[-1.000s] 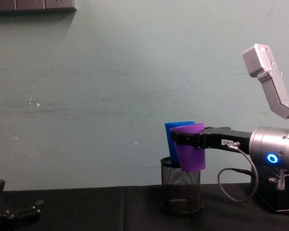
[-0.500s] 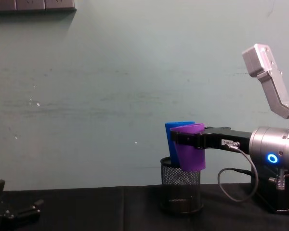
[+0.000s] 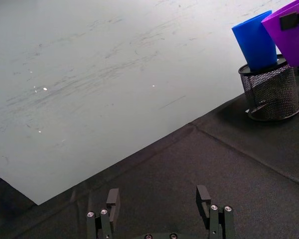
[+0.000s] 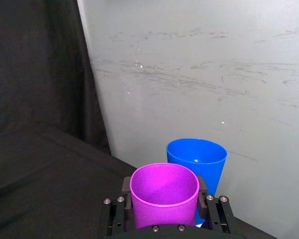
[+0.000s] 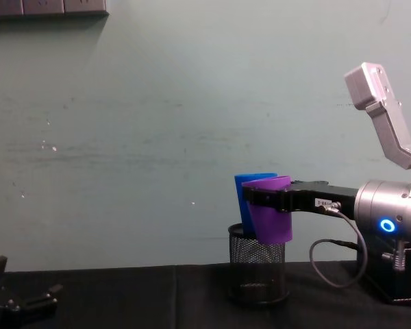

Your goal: Pick up one cup with a gripper and tap it against the other cup.

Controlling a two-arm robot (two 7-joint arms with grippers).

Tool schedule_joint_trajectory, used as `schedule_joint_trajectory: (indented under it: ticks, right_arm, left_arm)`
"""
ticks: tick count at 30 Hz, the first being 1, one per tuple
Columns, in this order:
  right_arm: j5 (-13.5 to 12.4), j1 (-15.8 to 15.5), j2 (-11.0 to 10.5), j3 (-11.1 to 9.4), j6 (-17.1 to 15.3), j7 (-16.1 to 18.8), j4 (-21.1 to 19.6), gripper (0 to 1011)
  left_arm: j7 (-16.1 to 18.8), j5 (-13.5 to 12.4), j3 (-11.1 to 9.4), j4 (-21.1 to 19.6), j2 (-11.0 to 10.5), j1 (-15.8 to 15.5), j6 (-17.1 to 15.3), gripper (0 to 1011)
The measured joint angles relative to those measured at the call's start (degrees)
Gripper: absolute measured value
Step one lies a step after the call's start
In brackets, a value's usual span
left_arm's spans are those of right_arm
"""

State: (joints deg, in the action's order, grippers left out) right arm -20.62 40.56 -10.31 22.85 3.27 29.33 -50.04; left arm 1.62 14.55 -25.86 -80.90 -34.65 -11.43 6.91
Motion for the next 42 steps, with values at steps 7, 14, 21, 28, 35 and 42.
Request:
schedule_joint_trajectory:
  ticks: [7,14,21,28,35,42]
  right_arm:
    - [0.0,0.0,0.0,0.0,0.0,0.0,0.0,726]
    - [0.0,0.0,0.0,0.0,0.0,0.0,0.0,726]
    - [0.0,0.0,0.0,0.0,0.0,0.0,0.0,726]
    - [0.0,0.0,0.0,0.0,0.0,0.0,0.0,726]
    - [0.0,-0.1,0.0,0.0,0.2,0.1,-0.1,726]
    - [0.0,-3.0,-0.7,0.2,-0.1,0.9,-3.6,726]
  left_arm:
    - [0.0,0.0,0.0,0.0,0.0,0.0,0.0,1000]
    - [0.0,0.0,0.0,0.0,0.0,0.0,0.0,1000]
    - [0.0,0.0,0.0,0.0,0.0,0.0,0.0,1000]
    - [0.0,0.0,0.0,0.0,0.0,0.0,0.0,1000]
    - [0.0,0.0,0.0,0.0,0.0,0.0,0.0,1000]
    - [0.0,0.0,0.0,0.0,0.0,0.0,0.0,1000]
